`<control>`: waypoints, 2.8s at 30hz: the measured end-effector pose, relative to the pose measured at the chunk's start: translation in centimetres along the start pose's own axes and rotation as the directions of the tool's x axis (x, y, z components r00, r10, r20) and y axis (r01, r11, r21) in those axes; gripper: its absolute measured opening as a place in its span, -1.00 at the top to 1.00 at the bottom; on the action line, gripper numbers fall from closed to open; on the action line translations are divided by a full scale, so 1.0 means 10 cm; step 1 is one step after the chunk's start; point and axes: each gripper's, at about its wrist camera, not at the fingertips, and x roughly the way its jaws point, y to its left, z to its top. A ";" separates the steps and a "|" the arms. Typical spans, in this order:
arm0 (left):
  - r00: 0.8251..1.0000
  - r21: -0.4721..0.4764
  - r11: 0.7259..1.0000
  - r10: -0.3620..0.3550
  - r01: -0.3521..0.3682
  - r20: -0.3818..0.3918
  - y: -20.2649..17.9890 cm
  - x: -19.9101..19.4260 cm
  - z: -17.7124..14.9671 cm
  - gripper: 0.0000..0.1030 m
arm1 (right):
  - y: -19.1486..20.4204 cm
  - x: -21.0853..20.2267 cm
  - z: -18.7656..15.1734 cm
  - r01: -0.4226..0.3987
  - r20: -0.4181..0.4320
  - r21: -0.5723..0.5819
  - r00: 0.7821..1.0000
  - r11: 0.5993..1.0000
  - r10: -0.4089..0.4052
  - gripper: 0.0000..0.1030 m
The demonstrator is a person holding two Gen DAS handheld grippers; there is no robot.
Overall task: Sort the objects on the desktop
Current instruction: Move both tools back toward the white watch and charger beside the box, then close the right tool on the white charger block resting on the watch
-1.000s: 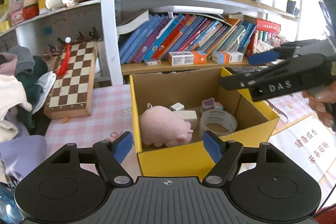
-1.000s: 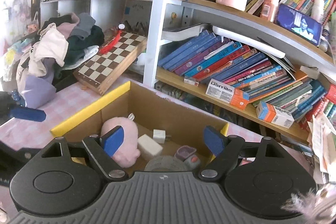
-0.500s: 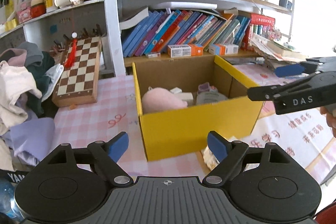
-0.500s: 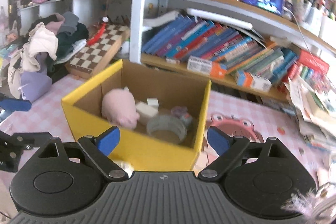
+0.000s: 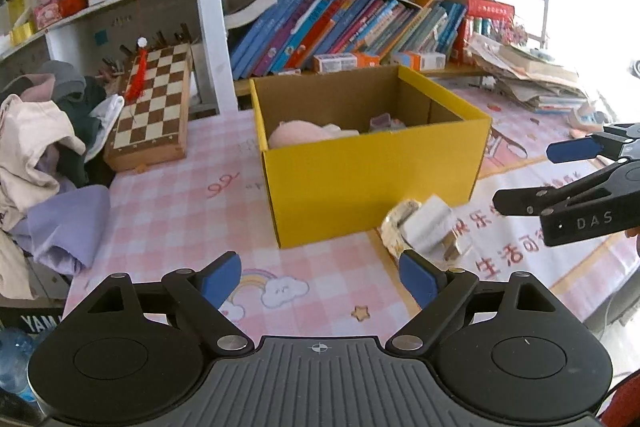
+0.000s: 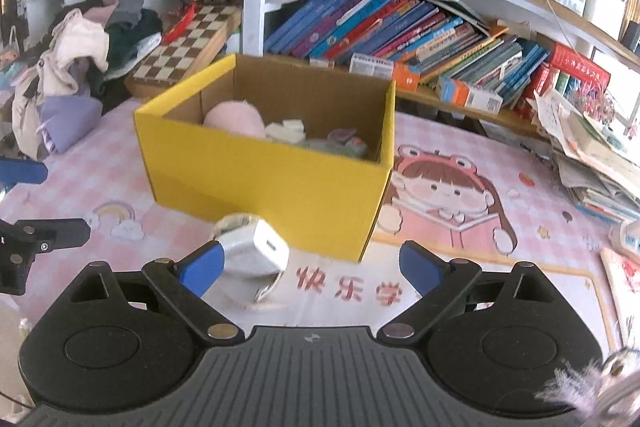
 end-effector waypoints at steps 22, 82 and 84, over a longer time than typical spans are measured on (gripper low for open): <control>0.991 0.101 0.994 -0.029 0.043 -0.132 -0.25 0.16 -0.31 -0.82 | 0.31 0.12 -0.37 -0.024 -0.143 0.006 0.989 1.000 0.024 -0.82; 0.984 0.113 0.988 -0.089 0.107 -0.152 -0.47 0.76 0.03 -0.85 | -0.15 0.70 0.11 -0.225 -0.109 0.106 0.966 0.969 0.236 0.40; 0.983 0.124 0.984 -0.107 0.126 -0.152 -0.52 0.79 0.05 -0.85 | -0.17 0.68 0.10 -0.228 -0.113 0.096 0.965 0.969 0.238 0.42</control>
